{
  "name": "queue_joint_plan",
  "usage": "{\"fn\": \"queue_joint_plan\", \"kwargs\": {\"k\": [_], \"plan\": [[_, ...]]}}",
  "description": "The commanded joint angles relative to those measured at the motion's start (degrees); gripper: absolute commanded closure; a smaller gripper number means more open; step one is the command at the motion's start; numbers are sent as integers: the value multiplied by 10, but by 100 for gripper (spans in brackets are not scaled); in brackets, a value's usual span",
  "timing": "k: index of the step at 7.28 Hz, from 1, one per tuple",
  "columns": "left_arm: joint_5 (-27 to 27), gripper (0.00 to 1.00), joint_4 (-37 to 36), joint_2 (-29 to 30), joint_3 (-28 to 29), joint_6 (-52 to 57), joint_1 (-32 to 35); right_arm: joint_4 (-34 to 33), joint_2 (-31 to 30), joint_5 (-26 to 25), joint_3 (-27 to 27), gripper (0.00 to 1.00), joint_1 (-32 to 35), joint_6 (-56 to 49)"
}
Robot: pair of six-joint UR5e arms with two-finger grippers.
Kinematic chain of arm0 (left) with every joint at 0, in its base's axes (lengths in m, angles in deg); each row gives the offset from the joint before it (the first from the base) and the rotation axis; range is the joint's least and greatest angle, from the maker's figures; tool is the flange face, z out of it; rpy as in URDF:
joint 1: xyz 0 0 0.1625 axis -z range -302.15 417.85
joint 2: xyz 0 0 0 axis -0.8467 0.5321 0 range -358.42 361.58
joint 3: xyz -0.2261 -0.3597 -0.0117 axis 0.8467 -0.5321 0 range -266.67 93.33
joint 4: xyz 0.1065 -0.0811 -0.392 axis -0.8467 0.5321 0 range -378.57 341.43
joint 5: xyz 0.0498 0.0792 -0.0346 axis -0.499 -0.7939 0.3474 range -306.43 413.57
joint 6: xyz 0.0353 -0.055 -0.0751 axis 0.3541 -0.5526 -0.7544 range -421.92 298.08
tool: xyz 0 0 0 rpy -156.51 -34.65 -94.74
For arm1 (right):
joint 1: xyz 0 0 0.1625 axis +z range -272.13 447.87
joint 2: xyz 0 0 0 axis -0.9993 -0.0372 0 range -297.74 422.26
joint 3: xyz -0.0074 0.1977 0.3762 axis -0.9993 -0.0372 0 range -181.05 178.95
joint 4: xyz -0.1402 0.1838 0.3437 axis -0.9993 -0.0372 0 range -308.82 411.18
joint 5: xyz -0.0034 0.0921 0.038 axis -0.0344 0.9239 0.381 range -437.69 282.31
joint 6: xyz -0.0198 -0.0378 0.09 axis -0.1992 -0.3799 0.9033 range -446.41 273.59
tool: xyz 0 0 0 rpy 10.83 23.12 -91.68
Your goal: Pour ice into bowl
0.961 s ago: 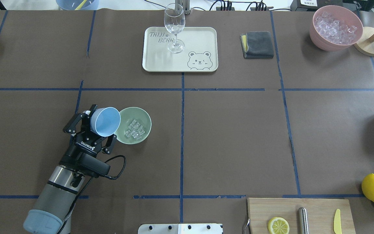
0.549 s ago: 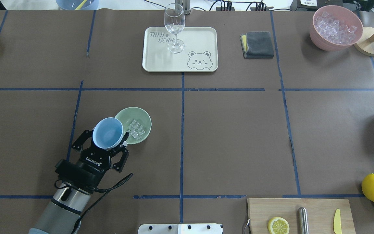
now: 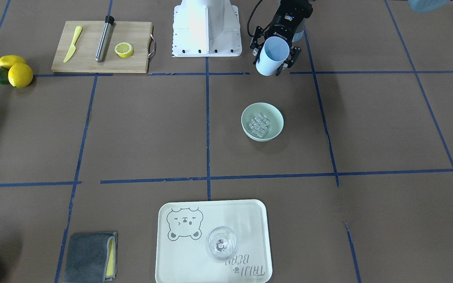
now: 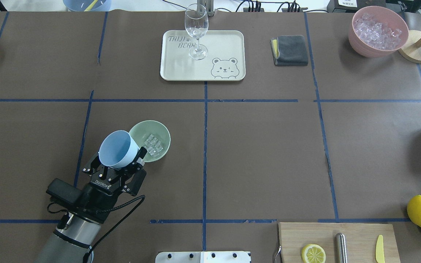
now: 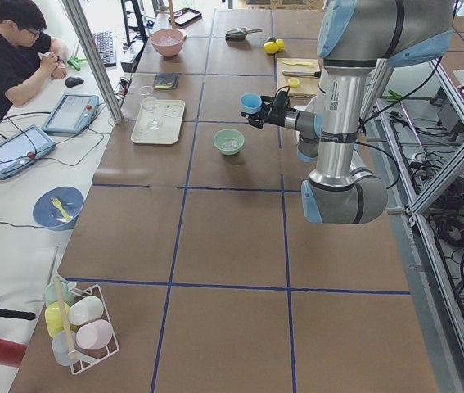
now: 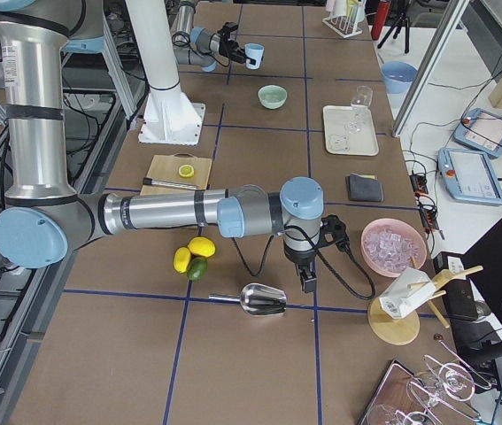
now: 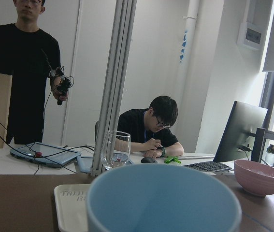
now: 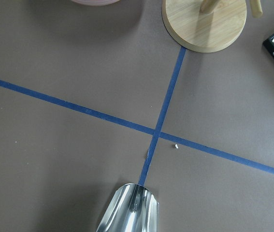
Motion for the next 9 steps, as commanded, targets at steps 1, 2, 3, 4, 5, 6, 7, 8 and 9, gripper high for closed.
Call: {"fn": "queue_joint_plan", "kwargs": {"k": [1,2,3,4,5,6,7,8,9], "plan": [[0,100,3,-70,-1,-9,3,0,1,-1,0,0,1,-1],[0,100,8,-96,-1,-46,4,0,1,0,1,0,2,-1],[5,100,11,-134,-1,-100,5,0,1,0,1,0,2,-1],[32,100,42,-189,-1,-108,6,0,1,0,1,0,2,-1],[84,100,87,-261,-2,-106,12,0,1,0,1,0,2,-1],[158,100,128,-329,-3,-91,29,0,1,0,1,0,2,-1],[263,100,145,-372,0,-30,89,0,1,0,2,0,3,-1],[369,100,146,-371,2,17,167,0,1,0,1,0,2,-1],[365,100,145,-366,10,-8,177,0,1,0,2,0,2,-1]]}}
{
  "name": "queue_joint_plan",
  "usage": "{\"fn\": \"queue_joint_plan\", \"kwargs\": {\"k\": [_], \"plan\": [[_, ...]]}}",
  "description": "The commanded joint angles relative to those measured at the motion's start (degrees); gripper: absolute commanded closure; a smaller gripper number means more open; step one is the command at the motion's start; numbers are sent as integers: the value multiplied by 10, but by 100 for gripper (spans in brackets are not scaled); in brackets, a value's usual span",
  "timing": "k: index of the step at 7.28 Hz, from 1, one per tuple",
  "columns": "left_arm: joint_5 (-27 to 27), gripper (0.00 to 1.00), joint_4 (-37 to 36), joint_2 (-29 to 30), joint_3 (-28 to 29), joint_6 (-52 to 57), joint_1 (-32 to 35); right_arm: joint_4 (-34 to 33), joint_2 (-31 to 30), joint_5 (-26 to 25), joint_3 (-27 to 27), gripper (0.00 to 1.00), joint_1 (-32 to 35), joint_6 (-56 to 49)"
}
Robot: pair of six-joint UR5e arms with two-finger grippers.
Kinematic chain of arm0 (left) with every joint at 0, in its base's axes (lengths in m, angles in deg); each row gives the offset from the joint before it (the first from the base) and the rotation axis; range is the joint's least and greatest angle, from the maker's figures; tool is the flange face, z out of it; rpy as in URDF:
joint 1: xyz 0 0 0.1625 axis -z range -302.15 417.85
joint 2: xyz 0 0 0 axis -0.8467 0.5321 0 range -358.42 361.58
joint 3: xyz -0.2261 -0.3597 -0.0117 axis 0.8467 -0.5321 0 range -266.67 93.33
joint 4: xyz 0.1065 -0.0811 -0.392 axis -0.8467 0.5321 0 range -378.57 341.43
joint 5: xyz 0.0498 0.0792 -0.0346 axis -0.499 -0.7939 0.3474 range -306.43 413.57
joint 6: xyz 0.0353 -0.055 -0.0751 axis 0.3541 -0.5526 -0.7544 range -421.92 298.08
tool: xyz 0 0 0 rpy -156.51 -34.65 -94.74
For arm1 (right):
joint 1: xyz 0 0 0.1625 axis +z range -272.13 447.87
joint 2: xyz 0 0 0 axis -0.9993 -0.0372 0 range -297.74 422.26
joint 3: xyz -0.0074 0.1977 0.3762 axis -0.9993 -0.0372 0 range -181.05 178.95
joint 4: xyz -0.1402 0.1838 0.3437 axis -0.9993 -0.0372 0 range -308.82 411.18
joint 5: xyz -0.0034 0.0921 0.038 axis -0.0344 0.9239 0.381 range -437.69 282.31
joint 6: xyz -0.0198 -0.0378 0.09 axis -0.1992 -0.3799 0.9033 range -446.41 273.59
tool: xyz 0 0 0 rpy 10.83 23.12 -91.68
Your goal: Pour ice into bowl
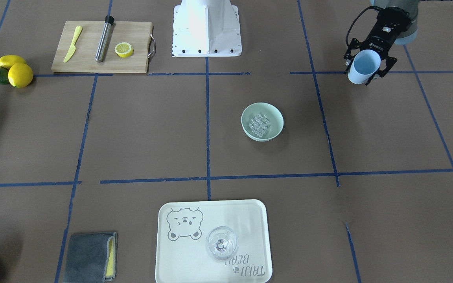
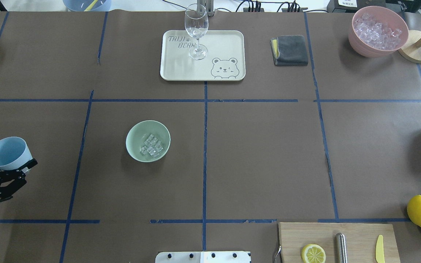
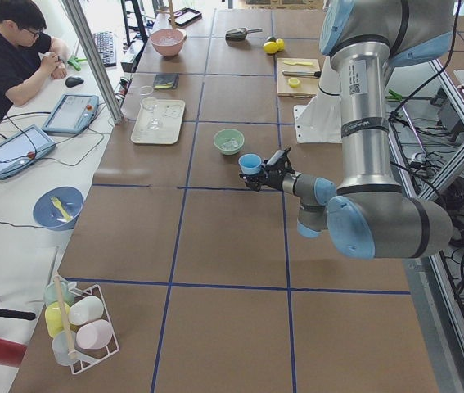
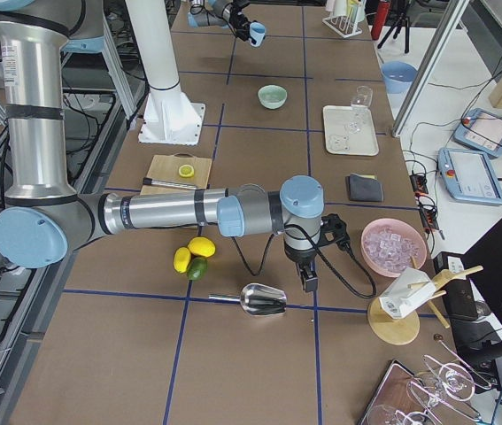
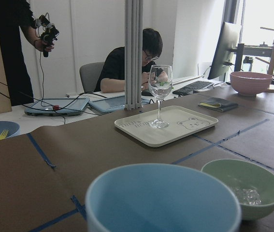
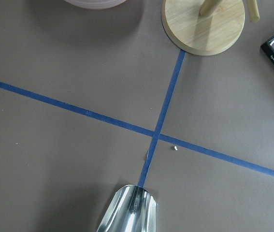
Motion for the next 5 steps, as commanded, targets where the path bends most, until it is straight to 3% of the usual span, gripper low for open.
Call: {"fn": "queue_joint_plan", "kwargs": {"k": [1,2,3,4,5], "plan": [[26,100,-5,-2,22,-112,41,0,0,0,0,0,0,0],[24,100,-58,-2,26,-204,46,0,0,0,0,0,1,0],[-29,100,-125,1,27,-262,48,0,0,-1,0,0,0,0],[-49,100,-202,4,29,-366,48,0,-1,-1,0,0,1,-1],[-90,100,-239,11,47,-428,47,0,-1,-1,0,0,1,0]]}}
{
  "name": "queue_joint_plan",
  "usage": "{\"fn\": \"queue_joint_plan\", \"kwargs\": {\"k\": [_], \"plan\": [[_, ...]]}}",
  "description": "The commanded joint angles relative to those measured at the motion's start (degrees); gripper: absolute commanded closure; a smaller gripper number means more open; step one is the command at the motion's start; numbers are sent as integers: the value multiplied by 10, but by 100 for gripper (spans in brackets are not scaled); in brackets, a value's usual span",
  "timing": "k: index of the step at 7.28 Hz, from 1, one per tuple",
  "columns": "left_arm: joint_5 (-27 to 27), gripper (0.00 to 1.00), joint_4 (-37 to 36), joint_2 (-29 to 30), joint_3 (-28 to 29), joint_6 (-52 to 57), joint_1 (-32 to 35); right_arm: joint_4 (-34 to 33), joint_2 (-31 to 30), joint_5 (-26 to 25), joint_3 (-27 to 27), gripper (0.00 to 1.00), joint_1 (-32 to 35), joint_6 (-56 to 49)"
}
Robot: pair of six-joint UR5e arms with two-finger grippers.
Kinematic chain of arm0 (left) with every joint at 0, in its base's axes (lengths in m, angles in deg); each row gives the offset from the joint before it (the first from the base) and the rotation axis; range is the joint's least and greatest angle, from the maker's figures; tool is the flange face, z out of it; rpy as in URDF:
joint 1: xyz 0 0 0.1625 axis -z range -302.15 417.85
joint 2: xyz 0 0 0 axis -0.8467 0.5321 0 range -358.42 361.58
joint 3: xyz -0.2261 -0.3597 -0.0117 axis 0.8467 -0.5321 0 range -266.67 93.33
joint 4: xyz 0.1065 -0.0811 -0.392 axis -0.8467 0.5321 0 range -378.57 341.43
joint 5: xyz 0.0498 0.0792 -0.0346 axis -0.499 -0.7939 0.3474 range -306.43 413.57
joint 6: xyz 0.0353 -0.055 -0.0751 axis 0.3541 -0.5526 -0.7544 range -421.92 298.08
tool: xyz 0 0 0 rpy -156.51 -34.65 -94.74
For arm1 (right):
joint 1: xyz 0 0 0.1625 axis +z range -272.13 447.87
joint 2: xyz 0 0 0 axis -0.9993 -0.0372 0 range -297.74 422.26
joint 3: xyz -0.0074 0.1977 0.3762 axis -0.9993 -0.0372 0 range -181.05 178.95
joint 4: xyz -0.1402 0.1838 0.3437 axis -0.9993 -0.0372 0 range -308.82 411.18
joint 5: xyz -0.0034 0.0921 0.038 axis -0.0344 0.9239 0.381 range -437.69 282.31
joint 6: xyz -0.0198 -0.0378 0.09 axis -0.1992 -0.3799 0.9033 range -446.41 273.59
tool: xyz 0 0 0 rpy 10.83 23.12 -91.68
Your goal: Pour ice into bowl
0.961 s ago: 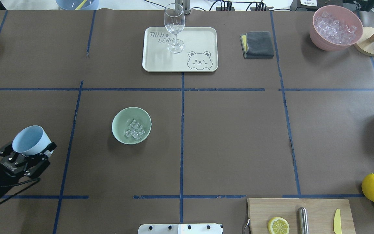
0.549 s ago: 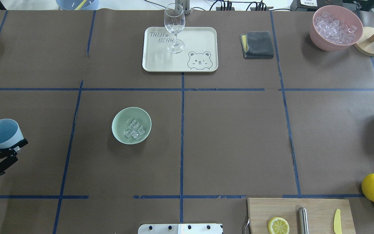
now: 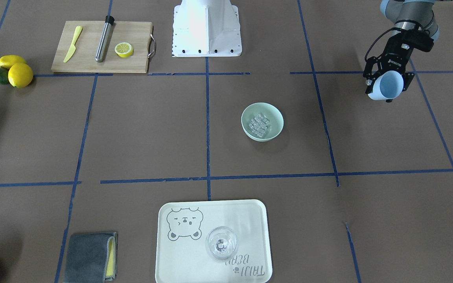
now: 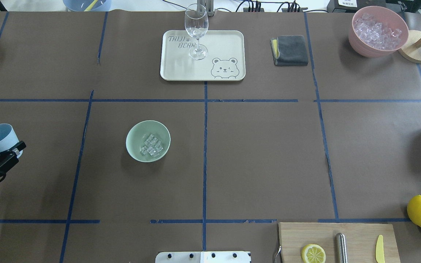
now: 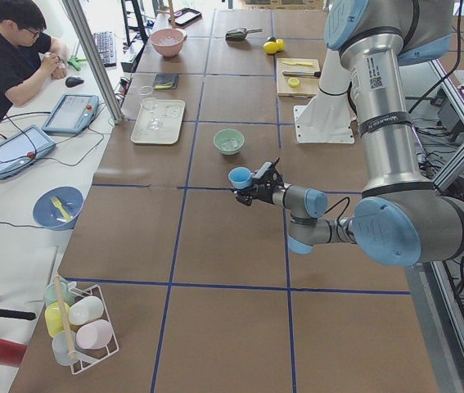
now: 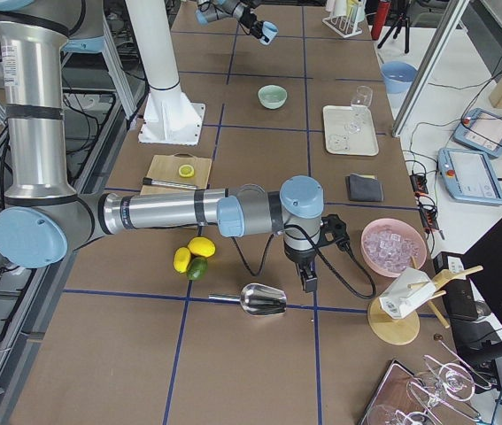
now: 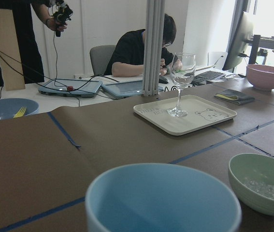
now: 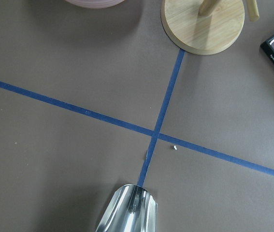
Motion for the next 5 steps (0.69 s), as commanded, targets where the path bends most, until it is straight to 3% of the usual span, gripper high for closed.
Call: {"fn": "queue_joint_plan", "kwargs": {"k": [1,3,5], "plan": [[-99,100,-64,32,53,-101,0,0,0,0,1,0,-1,0],[-183,95,-97,55,96,-127,0,0,0,0,1,0,-1,0],[-186,86,-121,66,106,-130,-1,0,2,0,1,0,-1,0]]}}
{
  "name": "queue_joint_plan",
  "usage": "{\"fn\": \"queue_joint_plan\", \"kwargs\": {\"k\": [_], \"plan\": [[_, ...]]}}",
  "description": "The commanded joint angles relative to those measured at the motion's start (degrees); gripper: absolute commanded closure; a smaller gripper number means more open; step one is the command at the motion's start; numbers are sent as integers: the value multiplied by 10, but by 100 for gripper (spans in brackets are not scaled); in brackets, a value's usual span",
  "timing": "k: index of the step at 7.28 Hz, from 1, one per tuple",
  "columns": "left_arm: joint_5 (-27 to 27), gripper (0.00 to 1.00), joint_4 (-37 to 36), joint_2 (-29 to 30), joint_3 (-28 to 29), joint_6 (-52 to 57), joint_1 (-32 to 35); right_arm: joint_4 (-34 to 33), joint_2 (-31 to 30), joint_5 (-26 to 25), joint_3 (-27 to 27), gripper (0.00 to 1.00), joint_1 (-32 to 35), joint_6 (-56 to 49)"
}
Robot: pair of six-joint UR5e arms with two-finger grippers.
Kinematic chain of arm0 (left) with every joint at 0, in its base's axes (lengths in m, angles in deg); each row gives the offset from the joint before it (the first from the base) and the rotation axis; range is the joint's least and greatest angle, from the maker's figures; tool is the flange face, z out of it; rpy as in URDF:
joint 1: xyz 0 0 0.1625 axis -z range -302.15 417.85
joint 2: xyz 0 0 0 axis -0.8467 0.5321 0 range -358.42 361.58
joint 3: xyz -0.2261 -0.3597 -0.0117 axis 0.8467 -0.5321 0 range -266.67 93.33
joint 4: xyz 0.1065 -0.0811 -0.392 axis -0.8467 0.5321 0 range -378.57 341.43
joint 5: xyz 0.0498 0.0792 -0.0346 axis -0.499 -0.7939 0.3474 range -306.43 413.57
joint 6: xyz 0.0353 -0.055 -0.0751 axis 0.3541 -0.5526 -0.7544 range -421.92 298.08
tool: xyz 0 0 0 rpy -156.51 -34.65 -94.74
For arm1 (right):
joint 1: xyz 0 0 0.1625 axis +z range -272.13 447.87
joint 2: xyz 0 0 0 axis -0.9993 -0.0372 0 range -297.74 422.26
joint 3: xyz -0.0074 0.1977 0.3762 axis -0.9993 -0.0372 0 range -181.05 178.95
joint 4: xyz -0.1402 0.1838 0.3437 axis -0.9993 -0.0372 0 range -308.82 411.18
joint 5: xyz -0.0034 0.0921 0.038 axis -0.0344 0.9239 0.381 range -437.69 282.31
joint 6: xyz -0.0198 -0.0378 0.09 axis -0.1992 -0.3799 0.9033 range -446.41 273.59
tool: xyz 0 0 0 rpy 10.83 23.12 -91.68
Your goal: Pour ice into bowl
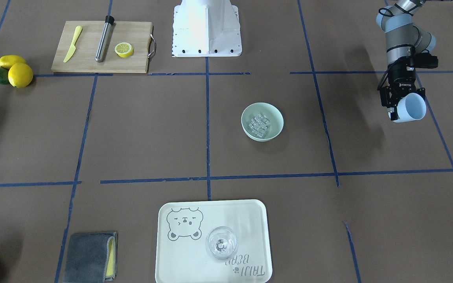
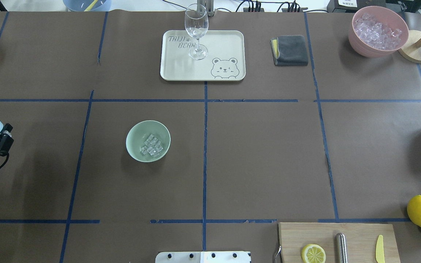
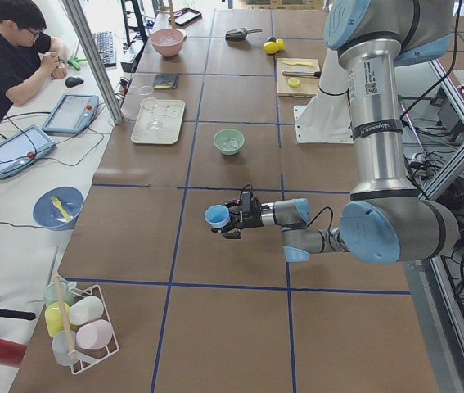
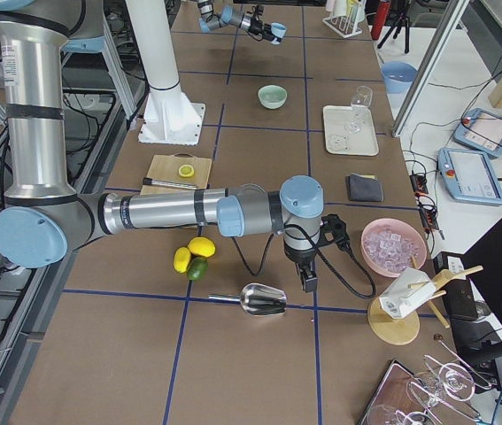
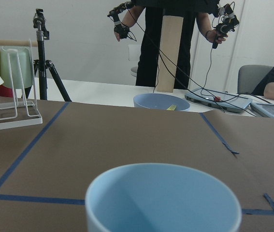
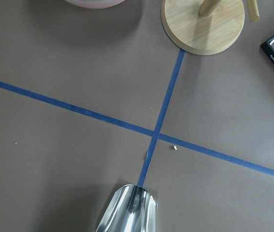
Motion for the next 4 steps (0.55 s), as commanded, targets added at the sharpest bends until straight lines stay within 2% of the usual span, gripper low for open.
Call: {"fn": "queue_joint_plan", "kwargs": {"k": [1,4], "plan": [[-8,82,-29,26,20,-3,-1,0,3,0,0,0,0,4],[-8,68,-30,46,37,-1,-5,0,4,0,-1,0,0,6]]}}
